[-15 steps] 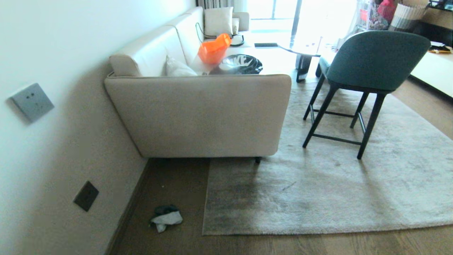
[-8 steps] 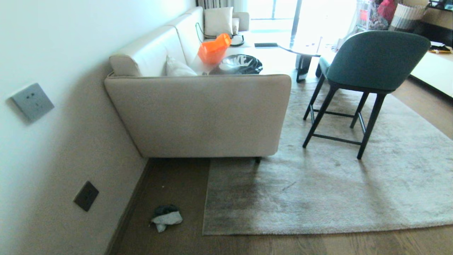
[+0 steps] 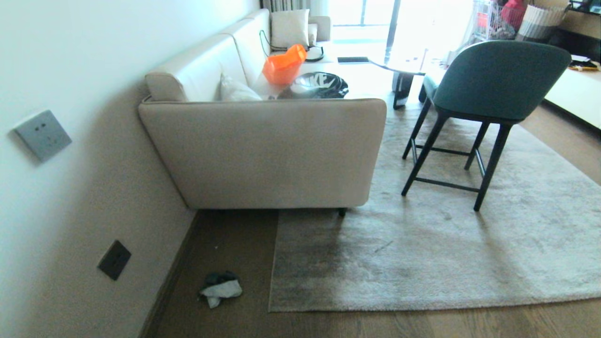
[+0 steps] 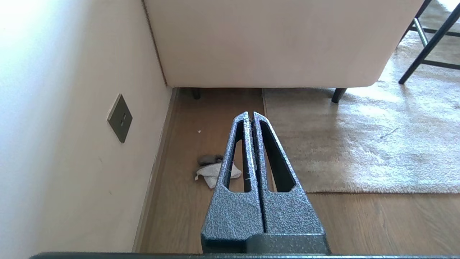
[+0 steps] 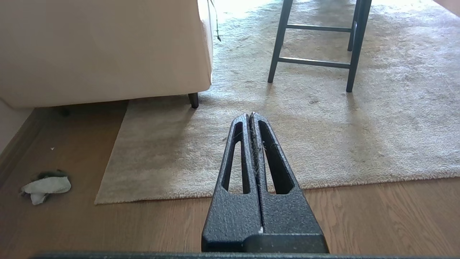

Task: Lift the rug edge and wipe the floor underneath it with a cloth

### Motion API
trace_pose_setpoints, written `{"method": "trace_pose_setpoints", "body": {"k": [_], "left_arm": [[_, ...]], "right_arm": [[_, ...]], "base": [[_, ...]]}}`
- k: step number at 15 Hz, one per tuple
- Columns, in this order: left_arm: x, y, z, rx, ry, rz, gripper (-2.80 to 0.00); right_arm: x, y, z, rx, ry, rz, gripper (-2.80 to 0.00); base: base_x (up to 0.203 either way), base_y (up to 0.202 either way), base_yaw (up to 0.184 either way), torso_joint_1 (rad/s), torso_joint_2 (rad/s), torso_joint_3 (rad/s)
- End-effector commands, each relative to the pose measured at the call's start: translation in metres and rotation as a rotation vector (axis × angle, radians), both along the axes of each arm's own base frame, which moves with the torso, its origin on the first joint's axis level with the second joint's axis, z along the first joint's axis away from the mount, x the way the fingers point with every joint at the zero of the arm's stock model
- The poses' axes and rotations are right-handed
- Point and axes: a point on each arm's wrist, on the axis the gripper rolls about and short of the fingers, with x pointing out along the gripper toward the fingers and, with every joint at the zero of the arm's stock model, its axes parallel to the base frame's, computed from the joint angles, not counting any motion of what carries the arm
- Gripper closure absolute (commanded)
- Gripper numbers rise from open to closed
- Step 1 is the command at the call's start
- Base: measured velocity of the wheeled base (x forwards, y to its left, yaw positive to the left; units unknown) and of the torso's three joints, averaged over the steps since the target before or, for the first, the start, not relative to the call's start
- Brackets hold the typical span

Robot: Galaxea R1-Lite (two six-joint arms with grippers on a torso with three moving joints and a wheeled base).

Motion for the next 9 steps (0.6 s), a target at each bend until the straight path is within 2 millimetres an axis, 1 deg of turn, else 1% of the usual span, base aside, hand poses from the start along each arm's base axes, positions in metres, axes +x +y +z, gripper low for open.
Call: {"method": "trace_pose_setpoints", "body": {"k": [1, 9], "left_arm": [[0.0, 0.0, 0.0, 0.0, 0.0, -0.001, 0.0], [0.0, 0.0, 0.0, 0.0, 0.0, -0.001, 0.0]], "right_arm": [[0.0001, 0.0, 0.0001, 0.0, 0.001, 0.0, 0.0], [0.0001, 0.0, 0.0001, 0.001, 0.001, 0.0, 0.0]], "base": [[0.0, 0.0, 0.0, 0.0, 0.0, 0.0], [0.0, 0.0, 0.0, 0.0, 0.0, 0.0]]}}
